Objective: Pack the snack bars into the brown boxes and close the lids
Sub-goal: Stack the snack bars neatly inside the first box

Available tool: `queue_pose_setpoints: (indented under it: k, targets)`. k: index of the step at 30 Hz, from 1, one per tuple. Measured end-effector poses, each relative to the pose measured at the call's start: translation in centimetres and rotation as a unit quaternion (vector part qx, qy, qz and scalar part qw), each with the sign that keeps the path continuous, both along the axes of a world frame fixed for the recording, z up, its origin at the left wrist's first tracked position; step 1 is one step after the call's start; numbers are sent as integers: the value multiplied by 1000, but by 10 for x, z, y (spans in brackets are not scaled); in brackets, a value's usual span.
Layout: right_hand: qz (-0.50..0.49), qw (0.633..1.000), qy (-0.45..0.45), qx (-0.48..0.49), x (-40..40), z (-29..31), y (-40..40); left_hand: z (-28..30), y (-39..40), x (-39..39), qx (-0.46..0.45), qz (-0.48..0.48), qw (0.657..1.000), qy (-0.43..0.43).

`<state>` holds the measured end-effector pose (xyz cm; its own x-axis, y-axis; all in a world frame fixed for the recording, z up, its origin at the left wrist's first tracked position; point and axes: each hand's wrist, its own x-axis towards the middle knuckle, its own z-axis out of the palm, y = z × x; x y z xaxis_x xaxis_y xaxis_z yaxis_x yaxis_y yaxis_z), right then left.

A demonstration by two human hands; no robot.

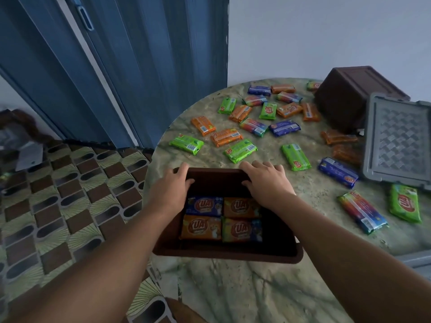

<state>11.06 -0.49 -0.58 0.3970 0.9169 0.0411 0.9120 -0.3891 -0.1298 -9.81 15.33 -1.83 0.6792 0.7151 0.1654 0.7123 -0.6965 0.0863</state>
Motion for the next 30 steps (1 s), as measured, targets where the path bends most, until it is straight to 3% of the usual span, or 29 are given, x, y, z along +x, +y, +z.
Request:
queue_pose_setpoints:
  k: [15,30]
  targets:
    - [-107,994,-2,-11,9,2,91,-4,129,47,-37,-76,996,6]
    - [-116,993,-3,-9,9,1,91,-1,131,51,-34,-90,995,11]
